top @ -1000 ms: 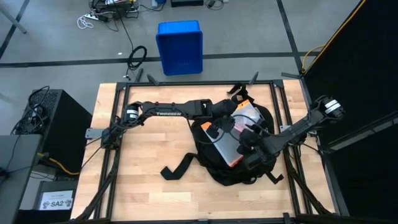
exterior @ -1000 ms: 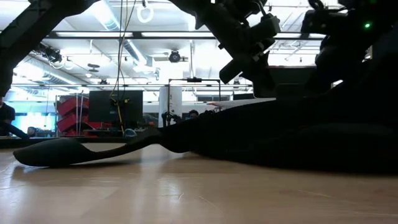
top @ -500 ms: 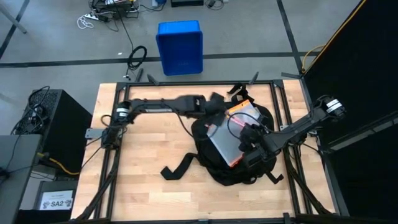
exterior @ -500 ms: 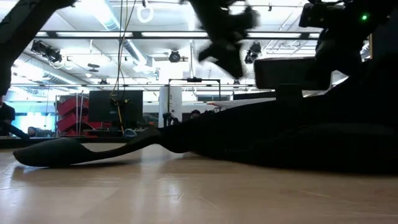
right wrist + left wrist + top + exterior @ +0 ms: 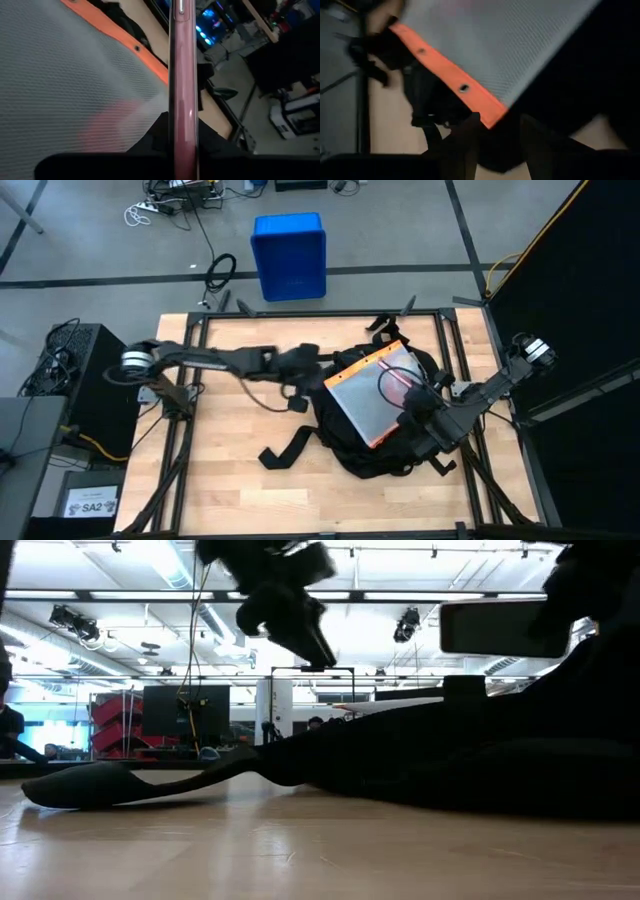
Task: Unpack backpack
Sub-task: Put the smartphone into the backpack
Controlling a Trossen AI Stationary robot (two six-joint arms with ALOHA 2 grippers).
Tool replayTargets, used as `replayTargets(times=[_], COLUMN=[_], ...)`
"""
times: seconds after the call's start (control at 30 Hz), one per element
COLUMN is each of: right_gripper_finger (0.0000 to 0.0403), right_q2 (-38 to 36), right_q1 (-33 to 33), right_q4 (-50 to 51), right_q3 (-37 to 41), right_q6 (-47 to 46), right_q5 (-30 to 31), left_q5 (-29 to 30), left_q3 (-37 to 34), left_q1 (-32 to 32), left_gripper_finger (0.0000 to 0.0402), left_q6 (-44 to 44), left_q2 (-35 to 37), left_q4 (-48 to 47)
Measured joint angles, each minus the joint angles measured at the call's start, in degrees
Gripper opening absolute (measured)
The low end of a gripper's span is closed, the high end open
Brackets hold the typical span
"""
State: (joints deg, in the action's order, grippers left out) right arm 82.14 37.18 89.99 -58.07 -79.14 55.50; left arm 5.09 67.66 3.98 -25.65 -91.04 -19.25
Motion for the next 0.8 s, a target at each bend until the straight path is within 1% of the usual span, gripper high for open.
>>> replayTargets(times=[0.07,0.13,0.17,0.23,0.37,0.5,0.63,0.73,0.8], right_gripper_finger=[0.0004,0.0004,0.0004,0.0004,0.0004,0.0004,0.0004,0.0004,0.0004], right_q2=[-0.57,-0.65,-0.63,-0.68,-0.71,-0.71,-0.73,-0.73,-0.73], right_q1=[1.07,1.39,1.4,1.23,0.79,0.07,-0.25,-0.23,-0.28], right_q4=[0.04,0.17,0.0,0.08,0.09,0.03,-0.98,-1.47,-2.29], right_q3=[0.1,0.1,0.1,0.1,0.1,0.1,0.1,0.1,0.1], right_q6=[-0.96,-1.97,-2.04,-2.1,-2.96,-3.37,-3.36,-3.26,-3.11], right_q5=[-0.28,-0.14,-0.22,-0.16,0.14,0.72,0.48,0.34,0.33], left_q5=[-4.4,-9.28,-10.37,-10.64,-8.18,-8.67,-8.14,-8.19,-7.07], left_q3=[-8.21,-14.33,-16.28,-18.11,-17.14,-13.44,-9.89,-7.05,-5.07], left_q1=[-0.78,-3.01,-4.29,-6.66,-10.37,-12.3,-13.18,-13.39,-13.27], left_gripper_finger=[0.0099,0.0095,0.0095,0.0096,0.0101,0.0115,0.0149,0.0183,0.0206], left_q6=[0.88,0.23,-0.5,-2.53,-2.43,-2.61,-2.59,-2.56,-2.42], left_q2=[2.8,3.16,2.97,1.46,-3.47,-8.48,-13.12,-16.1,-18.02], left_q4=[14.27,25.95,28.69,31.04,33.75,33.91,32.77,32.44,31.92])
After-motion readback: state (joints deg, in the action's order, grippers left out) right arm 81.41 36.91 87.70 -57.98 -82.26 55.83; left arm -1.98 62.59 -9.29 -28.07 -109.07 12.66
